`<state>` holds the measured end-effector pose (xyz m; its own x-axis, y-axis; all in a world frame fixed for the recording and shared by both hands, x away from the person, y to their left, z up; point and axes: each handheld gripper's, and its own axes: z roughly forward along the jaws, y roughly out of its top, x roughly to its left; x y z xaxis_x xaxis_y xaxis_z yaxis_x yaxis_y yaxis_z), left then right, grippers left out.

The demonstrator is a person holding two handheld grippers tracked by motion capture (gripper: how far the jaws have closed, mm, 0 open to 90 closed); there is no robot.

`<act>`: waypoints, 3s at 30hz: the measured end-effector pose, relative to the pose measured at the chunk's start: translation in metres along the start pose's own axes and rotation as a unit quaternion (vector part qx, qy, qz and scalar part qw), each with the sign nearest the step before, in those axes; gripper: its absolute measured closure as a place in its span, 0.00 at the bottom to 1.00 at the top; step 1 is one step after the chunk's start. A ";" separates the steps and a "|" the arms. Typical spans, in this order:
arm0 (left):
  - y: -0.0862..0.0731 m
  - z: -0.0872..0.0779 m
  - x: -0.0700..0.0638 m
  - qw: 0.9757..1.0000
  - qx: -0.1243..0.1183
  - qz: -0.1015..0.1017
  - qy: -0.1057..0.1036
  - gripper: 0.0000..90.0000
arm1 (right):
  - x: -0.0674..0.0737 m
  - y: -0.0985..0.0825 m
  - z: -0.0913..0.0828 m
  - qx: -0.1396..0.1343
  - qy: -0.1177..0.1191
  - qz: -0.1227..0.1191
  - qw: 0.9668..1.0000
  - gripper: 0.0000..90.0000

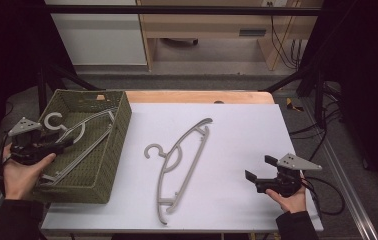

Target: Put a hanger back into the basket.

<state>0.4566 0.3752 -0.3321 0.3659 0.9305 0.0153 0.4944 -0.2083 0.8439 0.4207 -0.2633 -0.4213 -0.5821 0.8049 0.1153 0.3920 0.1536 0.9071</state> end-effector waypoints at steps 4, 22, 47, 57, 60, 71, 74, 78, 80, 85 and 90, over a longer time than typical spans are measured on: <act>0.000 0.000 -0.019 1.000 -0.024 0.005 -0.019 0.37 | 0.000 0.001 0.000 -0.003 0.000 0.000 1.000 0.07; -0.010 0.011 -0.121 0.990 -0.070 0.057 -0.109 0.23 | 0.006 0.004 0.004 0.005 0.007 -0.011 1.000 0.06; -0.093 0.087 -0.187 0.967 0.113 0.114 -0.199 1.00 | 0.022 0.003 0.010 0.019 0.025 -0.016 0.999 0.07; -0.101 0.095 -0.205 0.958 0.142 0.129 -0.212 1.00 | 0.026 0.003 0.015 0.028 0.030 -0.022 0.999 0.07; -0.101 0.096 -0.210 0.956 0.142 0.132 -0.222 1.00 | 0.027 0.003 0.016 0.027 0.031 -0.020 0.999 0.07; -0.096 0.105 -0.254 0.944 0.136 0.150 -0.262 1.00 | 0.030 0.002 0.019 0.031 0.039 -0.014 0.999 0.08; -0.095 0.109 -0.264 0.943 0.132 0.153 -0.266 1.00 | 0.031 0.002 0.020 0.031 0.041 -0.016 0.999 0.08; -0.092 0.114 -0.271 0.942 0.126 0.157 -0.267 1.00 | 0.033 0.002 0.023 0.035 0.046 -0.017 0.998 0.08; -0.091 0.112 -0.268 0.944 0.118 0.150 -0.269 1.00 | 0.037 0.003 0.026 0.038 0.048 -0.019 0.998 0.08; -0.076 0.093 -0.243 0.955 0.075 0.127 -0.256 0.98 | 0.045 0.006 0.030 0.044 0.059 -0.031 0.997 0.09; -0.065 0.075 -0.214 0.965 0.033 0.105 -0.238 0.91 | 0.059 0.010 0.038 0.054 0.063 -0.033 0.996 0.10</act>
<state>0.4055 0.1667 -0.4302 0.7768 0.6247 -0.0796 0.4131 -0.4100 0.8131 0.4175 -0.1926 -0.4207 -0.6915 0.7133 0.1137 0.4206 0.2696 0.8663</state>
